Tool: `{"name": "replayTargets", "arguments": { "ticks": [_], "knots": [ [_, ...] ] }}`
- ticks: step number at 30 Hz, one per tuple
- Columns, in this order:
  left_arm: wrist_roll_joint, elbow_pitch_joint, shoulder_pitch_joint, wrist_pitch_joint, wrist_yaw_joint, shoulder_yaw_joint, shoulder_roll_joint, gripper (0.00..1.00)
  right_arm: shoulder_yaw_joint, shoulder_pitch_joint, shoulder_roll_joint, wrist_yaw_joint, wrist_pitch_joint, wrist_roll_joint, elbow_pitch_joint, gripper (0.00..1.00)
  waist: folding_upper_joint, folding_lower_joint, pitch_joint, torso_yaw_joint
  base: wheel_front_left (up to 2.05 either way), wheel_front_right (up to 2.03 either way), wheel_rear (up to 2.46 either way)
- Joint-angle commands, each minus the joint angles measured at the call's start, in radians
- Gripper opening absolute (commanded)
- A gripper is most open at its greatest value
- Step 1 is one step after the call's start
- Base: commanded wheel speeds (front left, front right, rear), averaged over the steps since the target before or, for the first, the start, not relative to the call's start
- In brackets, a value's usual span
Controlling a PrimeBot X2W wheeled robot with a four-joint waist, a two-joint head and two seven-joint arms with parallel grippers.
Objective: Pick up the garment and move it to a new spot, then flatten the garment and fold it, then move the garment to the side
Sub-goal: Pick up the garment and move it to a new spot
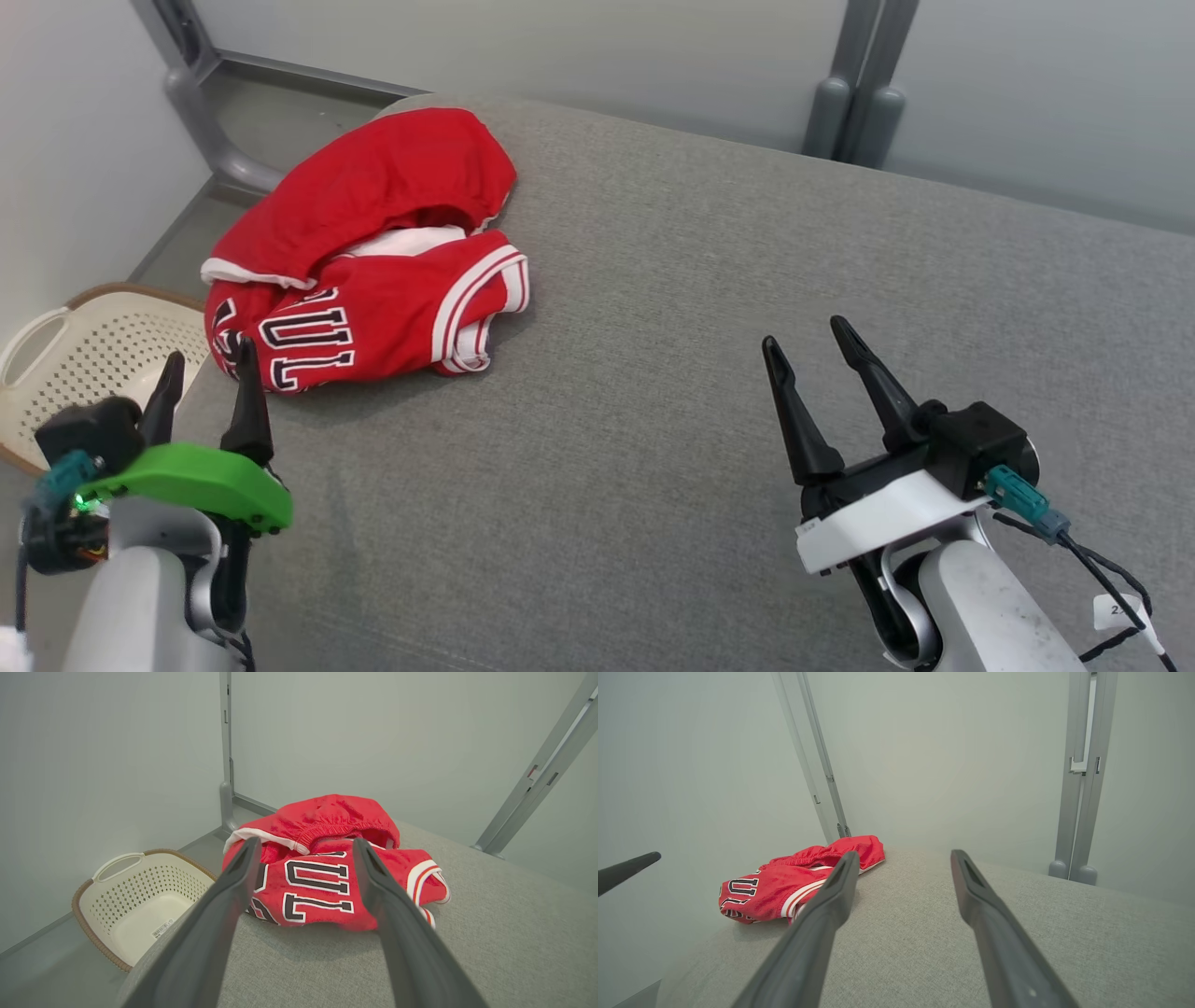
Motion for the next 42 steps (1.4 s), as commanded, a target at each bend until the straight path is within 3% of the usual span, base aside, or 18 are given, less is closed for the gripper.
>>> {"name": "replayTargets", "arguments": {
  "ticks": [1,9,17,25,33,34,36,42],
  "knots": [
    [-0.015,0.016,-0.031,0.037,-0.008,0.003,0.025,1.00,0.001,-0.011,-0.008,0.000,-0.003,-0.007,-0.006,1.00,0.0000,0.0000,0.025,-0.048,0.00,0.00,0.00],
    [-0.166,0.135,-0.191,0.318,-0.038,0.031,0.137,1.00,0.025,-0.055,-0.016,0.000,-0.003,-0.014,-0.030,1.00,0.0000,0.0000,0.093,-0.165,0.00,0.00,0.00],
    [-0.262,0.290,-0.294,0.495,-0.047,-0.008,0.222,1.00,0.045,-0.093,-0.022,0.000,-0.003,-0.011,-0.039,1.00,0.0000,0.0000,0.149,-0.263,0.00,0.00,0.00],
    [-0.322,0.432,-0.357,0.554,-0.047,-0.082,0.280,1.00,0.056,-0.122,-0.025,0.000,-0.003,-0.004,-0.039,1.00,0.0000,0.0000,0.195,-0.335,0.00,0.00,0.00],
    [-0.371,0.571,-0.382,0.629,-0.047,-0.141,0.298,1.00,0.058,-0.137,-0.029,0.000,-0.003,-0.003,-0.041,1.00,0.0000,0.0000,0.219,-0.367,0.00,0.00,0.00],
    [-0.376,0.583,-0.384,0.627,-0.047,-0.144,0.299,0.62,0.057,-0.136,-0.029,0.000,-0.003,-0.003,-0.040,1.00,0.0000,0.0000,0.220,-0.368,0.00,0.00,0.00],
    [-0.384,0.599,-0.390,0.611,-0.048,-0.152,0.302,0.00,0.056,-0.137,-0.029,0.000,-0.003,-0.003,-0.036,1.00,0.0000,0.0000,0.219,-0.369,0.00,0.00,0.00],
    [-0.414,0.582,-0.404,0.563,-0.048,-0.191,0.313,0.00,0.053,-0.135,-0.026,0.000,-0.003,0.001,-0.025,1.00,0.0000,0.0000,0.198,-0.358,0.00,0.00,0.00]
  ]
}}
